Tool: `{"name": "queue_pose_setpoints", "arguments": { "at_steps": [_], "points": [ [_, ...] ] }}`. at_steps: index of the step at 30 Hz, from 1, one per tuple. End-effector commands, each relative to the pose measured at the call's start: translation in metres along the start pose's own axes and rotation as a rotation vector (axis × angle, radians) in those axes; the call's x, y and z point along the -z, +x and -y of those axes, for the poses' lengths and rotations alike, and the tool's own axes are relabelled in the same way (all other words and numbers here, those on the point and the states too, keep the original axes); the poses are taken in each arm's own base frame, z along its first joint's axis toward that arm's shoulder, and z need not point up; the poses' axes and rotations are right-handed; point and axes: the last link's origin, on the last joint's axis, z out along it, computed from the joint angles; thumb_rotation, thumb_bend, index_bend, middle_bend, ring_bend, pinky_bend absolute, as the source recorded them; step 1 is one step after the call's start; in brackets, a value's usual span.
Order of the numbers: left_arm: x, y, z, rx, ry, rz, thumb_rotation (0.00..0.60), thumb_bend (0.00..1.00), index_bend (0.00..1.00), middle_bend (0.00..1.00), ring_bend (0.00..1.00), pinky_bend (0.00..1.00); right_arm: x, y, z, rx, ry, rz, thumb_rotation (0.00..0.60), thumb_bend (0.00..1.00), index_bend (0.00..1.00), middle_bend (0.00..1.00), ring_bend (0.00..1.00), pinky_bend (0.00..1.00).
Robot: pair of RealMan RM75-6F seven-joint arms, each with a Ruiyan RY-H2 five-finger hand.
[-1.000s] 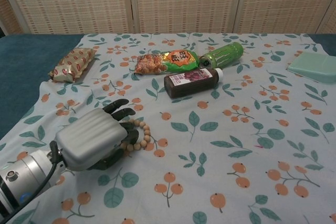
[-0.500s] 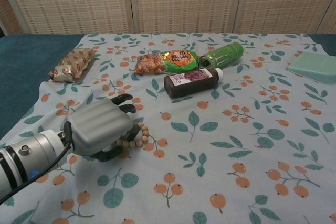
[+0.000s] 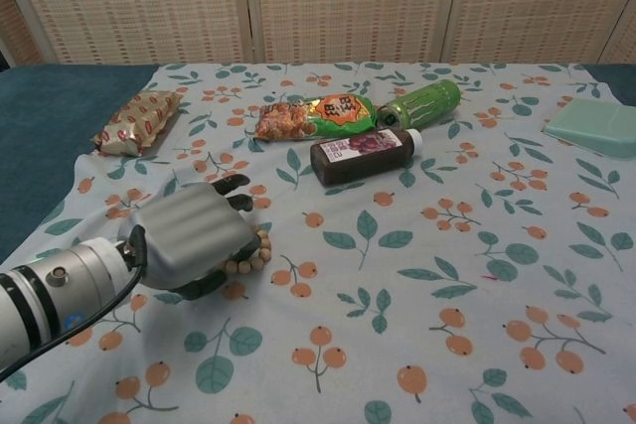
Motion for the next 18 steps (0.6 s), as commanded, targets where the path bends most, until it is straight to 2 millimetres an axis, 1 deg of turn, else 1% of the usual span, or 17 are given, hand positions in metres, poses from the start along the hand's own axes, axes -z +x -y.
{"name": "queue_pose_setpoints", "arguments": {
  "at_steps": [1, 3, 5, 10, 13, 16, 18],
  "points": [
    [0.0, 0.001, 0.002, -0.014, 0.008, 0.002, 0.6, 0.5, 0.57, 0.64, 0.21, 0.0, 0.0, 0.0, 0.0, 0.0, 0.0, 0.001, 0.273, 0.3, 0.0, 0.0, 0.0, 0.0],
    [-0.002, 0.004, 0.004, -0.02, 0.024, -0.008, 0.6, 0.58, 0.62, 0.68, 0.23, 0.0, 0.0, 0.0, 0.0, 0.0, 0.001, 0.001, 0.272, 0.3, 0.0, 0.0, 0.0, 0.0],
    [-0.005, 0.009, 0.008, -0.036, 0.051, -0.037, 0.6, 0.63, 0.65, 0.7, 0.25, 0.0, 0.0, 0.0, 0.0, -0.002, 0.001, -0.001, 0.273, 0.3, 0.0, 0.0, 0.0, 0.0],
    [-0.01, 0.018, 0.015, -0.056, 0.088, -0.089, 0.6, 0.68, 0.68, 0.73, 0.27, 0.0, 0.001, 0.001, 0.0, -0.006, 0.0, -0.007, 0.274, 0.3, 0.0, 0.0, 0.0, 0.0],
    [-0.018, 0.031, 0.024, -0.053, 0.12, -0.139, 0.6, 0.72, 0.7, 0.74, 0.29, 0.0, 0.001, 0.001, -0.001, -0.007, -0.001, -0.006, 0.274, 0.3, 0.0, 0.0, 0.0, 0.0],
    [-0.034, 0.048, 0.045, -0.013, 0.18, -0.178, 0.6, 0.78, 0.72, 0.76, 0.3, 0.0, 0.0, 0.001, -0.002, -0.009, -0.006, -0.004, 0.273, 0.3, 0.0, 0.0, 0.0, 0.0],
    [-0.048, 0.06, 0.069, 0.01, 0.254, -0.201, 0.6, 0.81, 0.74, 0.78, 0.32, 0.0, 0.0, 0.003, -0.003, -0.01, -0.009, -0.007, 0.273, 0.3, 0.0, 0.0, 0.0, 0.0]
  ]
}}
